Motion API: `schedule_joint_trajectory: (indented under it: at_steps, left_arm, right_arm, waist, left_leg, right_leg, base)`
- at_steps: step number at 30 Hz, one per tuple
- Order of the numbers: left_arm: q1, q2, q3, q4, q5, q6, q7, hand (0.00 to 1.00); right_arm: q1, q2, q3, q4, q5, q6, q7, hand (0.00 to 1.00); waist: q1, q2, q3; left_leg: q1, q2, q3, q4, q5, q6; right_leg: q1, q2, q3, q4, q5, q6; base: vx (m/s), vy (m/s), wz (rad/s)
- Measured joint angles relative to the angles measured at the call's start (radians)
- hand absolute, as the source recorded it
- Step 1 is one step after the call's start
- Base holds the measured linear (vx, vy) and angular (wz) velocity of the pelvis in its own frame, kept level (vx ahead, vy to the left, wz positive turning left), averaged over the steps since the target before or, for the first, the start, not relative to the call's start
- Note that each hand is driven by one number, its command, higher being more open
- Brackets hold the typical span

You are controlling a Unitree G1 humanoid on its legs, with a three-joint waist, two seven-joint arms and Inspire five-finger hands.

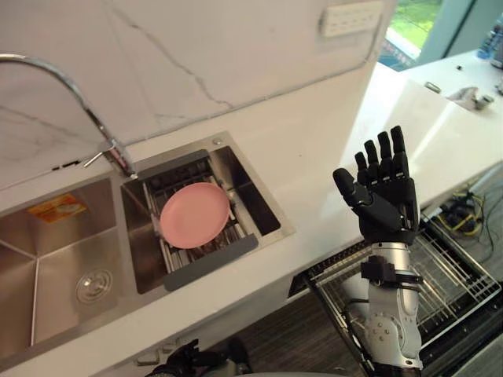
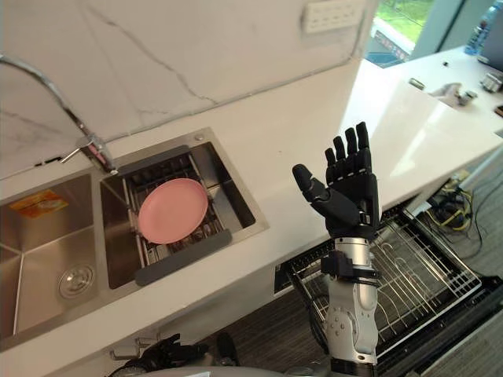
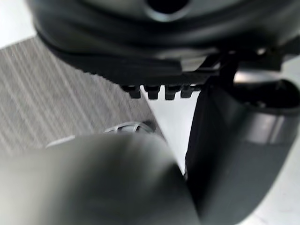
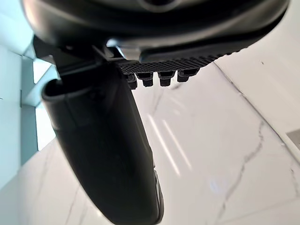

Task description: Walk over to the sink, pick up the cup, carry it to the dishwasher, place the cup inside the dishwasher, then close the dishwasher door

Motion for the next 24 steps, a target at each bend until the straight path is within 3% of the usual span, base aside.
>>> schedule_joint_trajectory:
  at_steps: [1,2,4,6,7,8,9,13,20,21,24]
  left_arm:
    - [-0.004,0.000,0.014,0.006,-0.010,0.007,0.027,1.00]
    - [-0.009,0.000,0.030,0.017,-0.013,0.011,0.111,1.00]
    - [-0.017,-0.002,0.030,0.034,-0.022,0.018,0.141,1.00]
    - [-0.019,-0.002,0.033,0.042,-0.031,0.024,0.152,1.00]
    - [-0.019,0.006,0.038,0.045,-0.032,0.025,0.152,1.00]
    - [-0.019,0.015,0.044,0.046,-0.032,0.026,0.152,1.00]
    - [-0.019,0.015,0.051,0.063,-0.032,0.028,0.160,1.00]
    - [-0.019,0.014,0.052,0.071,-0.031,0.026,0.182,1.00]
    - [-0.018,0.013,0.052,0.074,-0.032,0.022,0.184,1.00]
    - [0.022,0.023,0.090,0.036,-0.036,0.022,0.185,1.00]
    - [0.022,0.023,0.090,0.036,-0.036,0.022,0.185,1.00]
  right_arm:
    - [0.003,-0.002,-0.002,0.001,0.000,0.000,-0.003,1.00]
    - [0.013,-0.011,0.002,0.012,-0.001,0.001,-0.009,1.00]
    - [0.019,-0.024,0.003,0.019,0.000,0.003,-0.014,1.00]
    - [0.027,-0.051,0.002,0.020,0.001,0.004,-0.021,1.00]
    - [0.027,-0.064,0.001,0.019,0.007,0.005,-0.031,1.00]
    - [0.026,-0.068,0.000,0.017,0.010,0.007,-0.033,1.00]
    - [0.027,-0.086,-0.008,0.021,0.034,0.017,-0.036,1.00]
    - [0.028,-0.093,-0.061,0.021,0.067,0.032,-0.034,1.00]
    - [0.052,-0.087,-0.080,0.022,0.120,0.043,0.036,1.00]
    - [0.065,-0.075,0.072,0.096,0.113,0.083,0.119,1.00]
    - [0.065,-0.075,0.072,0.096,0.113,0.083,0.119,1.00]
  waist:
    - [0.000,-0.010,0.001]
    - [0.000,-0.029,-0.006]
    - [0.002,-0.033,-0.009]
    - [-0.001,-0.035,-0.013]
    - [0.000,-0.054,-0.022]
    - [0.000,-0.075,-0.029]
    - [0.002,-0.086,-0.040]
    - [0.011,-0.078,-0.046]
    - [0.007,-0.081,-0.050]
    - [-0.039,-0.119,-0.033]
    - [-0.039,-0.119,-0.033]
  left_leg:
    - [-0.001,0.000,-0.034,0.000,0.000,0.002]
    - [-0.003,-0.011,-0.093,0.003,0.001,0.008]
    - [0.000,-0.014,-0.138,0.002,0.001,0.008]
    - [-0.001,-0.015,-0.212,0.000,0.013,0.001]
    - [-0.008,-0.029,-0.242,0.000,0.021,-0.011]
    - [-0.013,-0.047,-0.254,0.000,0.024,-0.016]
    - [-0.019,-0.051,-0.273,-0.001,0.022,-0.036]
    - [-0.003,-0.011,-0.279,-0.001,0.018,-0.066]
    - [0.001,-0.002,-0.274,-0.001,0.016,-0.067]
    - [0.037,-0.023,-0.192,-0.002,-0.008,-0.043]
    - [0.038,-0.023,-0.193,-0.002,-0.008,-0.043]
  right_leg:
    - [-0.026,-0.006,0.052,0.055,-0.023,-0.025]
    - [-0.050,0.021,0.137,0.083,-0.180,-0.017]
    - [-0.070,0.072,0.215,0.065,-0.256,0.005]
    - [-0.102,0.174,0.338,-0.048,-0.308,0.035]
    - [-0.107,0.212,0.377,-0.175,-0.273,0.028]
    - [-0.115,0.213,0.393,-0.224,-0.237,0.031]
    - [-0.089,0.213,0.402,-0.249,-0.255,0.056]
    - [-0.050,0.256,0.384,-0.280,-0.254,0.055]
    - [0.001,0.273,0.377,-0.386,-0.217,0.047]
    - [0.078,0.238,0.339,-0.397,-0.197,0.067]
    - [0.078,0.238,0.339,-0.395,-0.197,0.067]
  base:
    - [0.17,-0.099,1.22]
    - [0.14,-0.118,1.13]
    - [0.10,-0.111,0.94]
    - [0.09,-0.181,1.14]
    - [0.07,-0.196,1.03]
    - [0.08,-0.209,0.86]
    - [0.10,-0.180,0.51]
    - [0.05,-0.127,0.09]
    - [0.00,-0.014,-0.02]
    - [0.00,0.000,0.00]
    - [0.00,0.000,0.00]
